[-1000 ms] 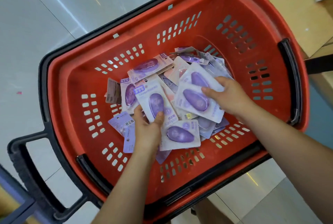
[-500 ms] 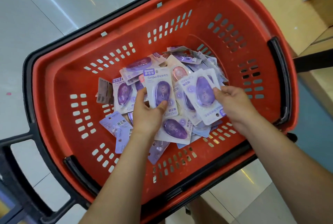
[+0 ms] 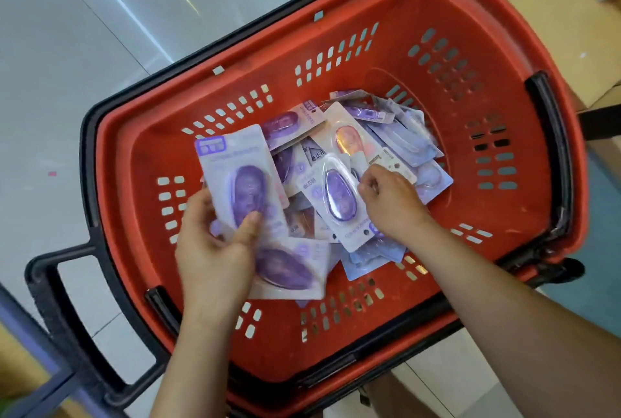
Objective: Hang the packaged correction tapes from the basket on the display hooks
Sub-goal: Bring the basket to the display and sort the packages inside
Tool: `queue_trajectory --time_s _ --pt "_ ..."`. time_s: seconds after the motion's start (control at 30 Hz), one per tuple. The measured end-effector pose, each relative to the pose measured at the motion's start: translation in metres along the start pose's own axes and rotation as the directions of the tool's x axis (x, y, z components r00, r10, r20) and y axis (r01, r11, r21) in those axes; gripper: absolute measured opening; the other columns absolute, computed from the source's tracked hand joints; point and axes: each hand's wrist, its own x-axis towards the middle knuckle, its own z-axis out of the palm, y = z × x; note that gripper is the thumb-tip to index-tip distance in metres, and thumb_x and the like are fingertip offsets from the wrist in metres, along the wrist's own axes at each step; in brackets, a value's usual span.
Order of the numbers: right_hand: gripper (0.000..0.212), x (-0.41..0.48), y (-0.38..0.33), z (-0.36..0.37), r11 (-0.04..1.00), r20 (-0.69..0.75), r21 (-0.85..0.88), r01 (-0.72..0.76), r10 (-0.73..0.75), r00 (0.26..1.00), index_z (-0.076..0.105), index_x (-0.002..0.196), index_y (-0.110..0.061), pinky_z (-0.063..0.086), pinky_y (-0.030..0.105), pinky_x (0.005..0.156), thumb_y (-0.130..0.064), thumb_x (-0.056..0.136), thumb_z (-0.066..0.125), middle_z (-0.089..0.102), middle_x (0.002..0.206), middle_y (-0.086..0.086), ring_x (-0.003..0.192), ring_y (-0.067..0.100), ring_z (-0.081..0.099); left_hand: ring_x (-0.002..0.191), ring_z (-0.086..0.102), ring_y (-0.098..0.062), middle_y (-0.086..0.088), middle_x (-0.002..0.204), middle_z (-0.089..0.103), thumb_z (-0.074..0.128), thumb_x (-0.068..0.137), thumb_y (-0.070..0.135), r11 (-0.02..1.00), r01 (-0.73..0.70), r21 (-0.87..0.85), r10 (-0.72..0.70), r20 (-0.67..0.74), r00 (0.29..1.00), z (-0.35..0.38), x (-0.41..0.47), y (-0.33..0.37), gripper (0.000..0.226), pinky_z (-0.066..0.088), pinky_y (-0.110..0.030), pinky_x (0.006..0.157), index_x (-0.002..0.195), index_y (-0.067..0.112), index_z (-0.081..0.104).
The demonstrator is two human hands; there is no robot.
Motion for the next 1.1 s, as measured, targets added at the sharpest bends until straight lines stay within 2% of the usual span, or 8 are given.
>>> queue_trajectory --time_s 0.13,0.23,0.3,0.4,0.5,0.83,0.93,1.1 --pt "0.015 -0.001 0.008 0.012 0.989 -0.016 0.144 0.028 -0.026 1.000 0.052 0.082 -0.018 0.040 0.033 0.067 -0.015 0.096 0.056 0.061 0.085 0.006 0.079 0.025 0.056 0.097 0.069 -0.028 -0.010 0.116 0.070 0.068 0.088 0.003 0.817 0.506 -0.277 -0.401 0.358 0.843 0.048 -0.006 -0.025 0.030 0.057 -0.043 0.081 0.113 0.019 0.063" --pt "0.017 -0.005 0.004 -0.003 0.868 0.109 0.477 -0.136 0.095 0.990 0.053 0.093 -0.022 0.040 0.029 0.061 -0.037 0.095 0.061 0.059 0.086 -0.001 0.073 0.015 0.053 0.103 0.069 -0.036 -0.012 0.115 0.071 0.063 0.092 0.005 0.710 0.644 -0.286 -0.476 0.479 0.738 0.068 -0.001 -0.036 0.024 0.053 -0.059 0.091 0.110 0.021 0.061" --pt "0.039 -0.007 0.003 -0.016 0.868 0.306 0.454 -0.202 0.061 0.950 0.055 0.111 -0.031 0.046 0.022 0.062 -0.057 0.085 0.066 0.063 0.106 -0.005 0.089 0.012 0.059 0.102 0.069 -0.037 -0.012 0.112 0.072 0.060 0.093 0.006 0.719 0.645 -0.260 -0.462 0.514 0.723 0.070 0.005 -0.038 0.026 0.052 -0.061 0.091 0.114 0.021 0.060" --pt "0.068 -0.018 0.001 -0.021 0.904 0.379 0.421 -0.079 -0.096 0.920 0.049 0.132 -0.028 0.047 0.006 0.065 -0.027 0.074 0.085 0.061 0.115 -0.016 0.096 -0.013 0.060 0.100 0.071 -0.035 -0.012 0.113 0.072 0.057 0.095 0.007 0.758 0.614 -0.220 -0.416 0.562 0.715 0.068 0.011 -0.033 0.027 0.054 -0.057 0.090 0.118 0.021 0.059" --pt "0.059 -0.030 0.001 -0.025 0.830 0.306 0.555 -0.055 -0.143 0.941 0.055 0.121 -0.016 0.048 0.007 0.060 0.006 0.073 0.081 0.069 0.093 -0.018 0.073 -0.015 0.064 0.100 0.070 -0.038 -0.015 0.112 0.072 0.060 0.093 0.007 0.737 0.637 -0.224 -0.405 0.608 0.683 0.066 0.011 -0.028 0.027 0.055 -0.054 0.089 0.119 0.016 0.062" --pt "0.029 -0.049 0.007 -0.056 0.821 0.072 0.570 -0.043 0.002 0.997 0.068 0.085 -0.017 0.050 0.024 0.057 -0.001 0.069 0.086 0.074 0.074 -0.006 0.062 0.004 0.065 0.095 0.070 -0.034 -0.018 0.108 0.072 0.069 0.075 0.017 0.589 0.672 -0.448 -0.386 0.575 0.721 0.051 -0.007 0.006 0.037 0.056 -0.047 0.088 0.110 0.006 0.070" --pt "0.025 -0.052 0.007 -0.063 0.901 -0.012 0.434 -0.026 0.034 0.999 0.069 0.084 -0.017 0.047 0.022 0.056 -0.007 0.070 0.087 0.069 0.077 -0.004 0.061 0.003 0.058 0.090 0.071 -0.031 -0.018 0.106 0.074 0.069 0.084 0.012 0.715 0.559 -0.420 -0.384 0.432 0.816 0.034 -0.004 0.017 0.026 0.057 -0.045 0.083 0.109 0.007 0.070" --pt "0.018 -0.086 -0.010 -0.102 0.844 -0.089 0.536 0.000 0.057 0.994 0.072 0.078 -0.019 0.053 0.024 0.057 -0.014 0.071 0.087 0.075 0.072 -0.007 0.062 0.004 0.067 0.083 0.071 -0.017 -0.002 0.094 0.076 0.071 0.087 0.007 0.946 0.173 -0.274 -0.152 0.096 0.984 0.008 -0.010 0.043 0.011 0.058 -0.034 0.076 0.097 0.013 0.073"
